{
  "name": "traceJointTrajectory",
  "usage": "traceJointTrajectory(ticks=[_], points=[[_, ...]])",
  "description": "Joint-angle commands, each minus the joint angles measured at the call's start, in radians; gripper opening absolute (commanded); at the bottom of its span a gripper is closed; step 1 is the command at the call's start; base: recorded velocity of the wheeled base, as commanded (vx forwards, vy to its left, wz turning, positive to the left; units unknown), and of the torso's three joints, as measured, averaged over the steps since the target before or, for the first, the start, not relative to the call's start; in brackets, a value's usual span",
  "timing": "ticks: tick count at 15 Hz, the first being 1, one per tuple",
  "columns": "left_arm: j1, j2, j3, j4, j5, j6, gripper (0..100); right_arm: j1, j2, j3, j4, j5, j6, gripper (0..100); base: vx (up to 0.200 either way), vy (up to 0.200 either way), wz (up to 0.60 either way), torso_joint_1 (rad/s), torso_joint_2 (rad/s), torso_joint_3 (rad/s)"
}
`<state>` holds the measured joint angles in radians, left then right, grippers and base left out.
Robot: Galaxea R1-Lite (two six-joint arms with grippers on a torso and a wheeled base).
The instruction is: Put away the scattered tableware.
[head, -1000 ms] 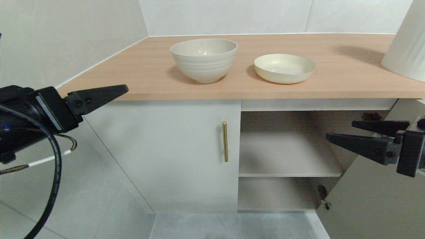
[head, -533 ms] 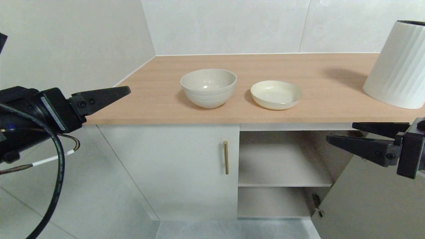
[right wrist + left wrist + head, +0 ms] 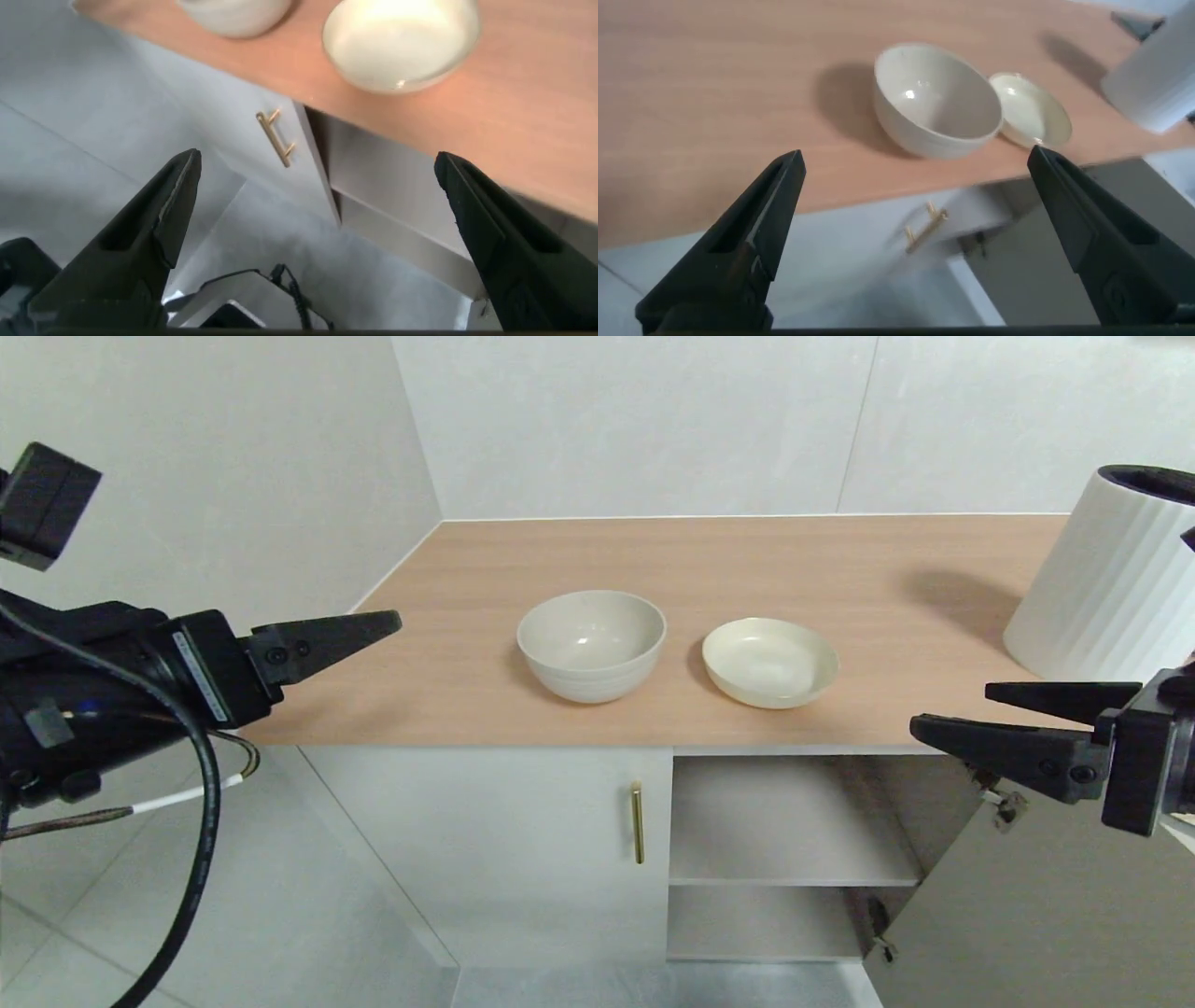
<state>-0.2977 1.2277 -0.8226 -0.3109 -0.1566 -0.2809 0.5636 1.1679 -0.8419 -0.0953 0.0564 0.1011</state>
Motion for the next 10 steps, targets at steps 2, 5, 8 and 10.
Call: traceJointTrajectory(ticks=[2, 5, 8, 10], points=[[0.000, 0.065, -0.072, 0.073, -0.001, -0.004, 100, -0.014, 0.039, -0.002, -0.006, 0.002, -0.003, 100, 0.000, 0.000, 0.00, 0.129, -0.27, -0.139], [0.000, 0.112, -0.224, 0.288, -0.001, -0.003, 100, -0.047, 0.161, -0.043, -0.076, -0.027, -0.004, 100, 0.000, 0.000, 0.00, 0.029, -0.06, -0.031], [0.000, 0.188, -0.389, 0.484, -0.001, -0.003, 100, -0.050, 0.292, -0.175, -0.021, -0.162, 0.039, 100, 0.000, 0.000, 0.00, 0.000, 0.00, 0.000], [0.000, 0.240, -0.409, 0.472, 0.005, -0.003, 100, -0.051, 0.334, -0.203, -0.020, -0.201, 0.063, 100, 0.000, 0.000, 0.00, 0.000, 0.00, 0.000]])
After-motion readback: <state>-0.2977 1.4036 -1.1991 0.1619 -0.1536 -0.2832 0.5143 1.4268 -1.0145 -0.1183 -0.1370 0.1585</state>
